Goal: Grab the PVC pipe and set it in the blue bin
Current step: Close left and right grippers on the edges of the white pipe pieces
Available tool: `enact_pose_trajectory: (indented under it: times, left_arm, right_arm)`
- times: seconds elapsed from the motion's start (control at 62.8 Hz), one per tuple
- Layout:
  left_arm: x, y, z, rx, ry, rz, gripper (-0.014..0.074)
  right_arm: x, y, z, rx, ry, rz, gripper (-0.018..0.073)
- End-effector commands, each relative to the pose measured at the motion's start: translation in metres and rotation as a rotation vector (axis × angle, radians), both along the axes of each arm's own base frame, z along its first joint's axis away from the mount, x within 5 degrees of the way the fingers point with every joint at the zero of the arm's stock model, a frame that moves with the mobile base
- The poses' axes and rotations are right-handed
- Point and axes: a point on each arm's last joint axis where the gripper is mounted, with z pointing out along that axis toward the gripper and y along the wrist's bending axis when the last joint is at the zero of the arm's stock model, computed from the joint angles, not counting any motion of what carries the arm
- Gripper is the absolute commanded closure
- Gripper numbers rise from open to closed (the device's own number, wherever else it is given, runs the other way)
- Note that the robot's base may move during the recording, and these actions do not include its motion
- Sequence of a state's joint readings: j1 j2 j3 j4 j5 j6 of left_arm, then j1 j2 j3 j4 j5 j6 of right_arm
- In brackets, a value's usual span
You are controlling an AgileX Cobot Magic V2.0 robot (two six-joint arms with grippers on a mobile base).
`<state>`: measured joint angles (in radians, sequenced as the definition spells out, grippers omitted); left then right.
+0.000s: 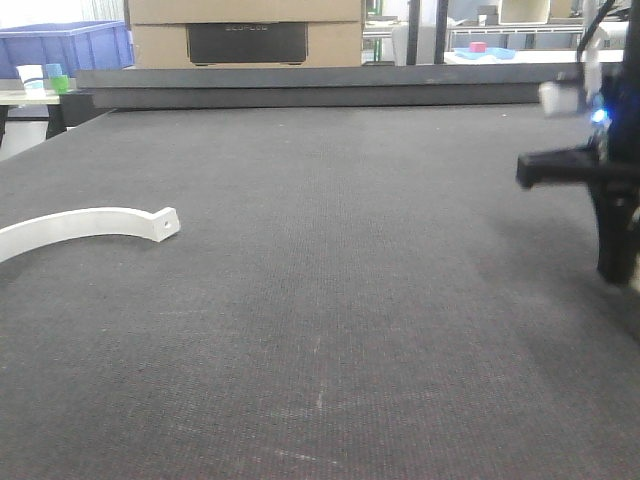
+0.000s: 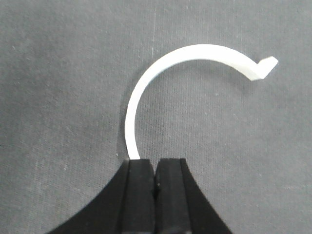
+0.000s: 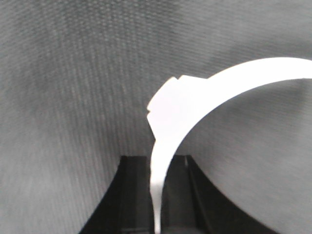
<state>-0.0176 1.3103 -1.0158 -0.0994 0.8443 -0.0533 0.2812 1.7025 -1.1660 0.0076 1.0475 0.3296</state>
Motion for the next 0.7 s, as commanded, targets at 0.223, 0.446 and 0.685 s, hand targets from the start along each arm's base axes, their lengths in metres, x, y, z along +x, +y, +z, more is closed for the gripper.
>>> enact_pose_trajectory:
  times: [0.223,0.446,0.685]
  left_arm:
    - [0.024,-0.002,-0.003,-0.025,0.164,-0.009,0.0707]
    - [0.059,0.001,-0.021,0.02,0.239,-0.018,0.0707]
    - [0.068,0.003,-0.048,0.051,0.342,-0.025,0.0653]
  right_arm:
    - [-0.014,-0.013,0.047,-0.052,-0.18,0.056,0.0727]
    - [-0.014,-0.013,0.047,-0.052,-0.18,0.056,0.0727]
    - [-0.012,-0.012,0.048,-0.048,-0.201,0.058,0.0727]
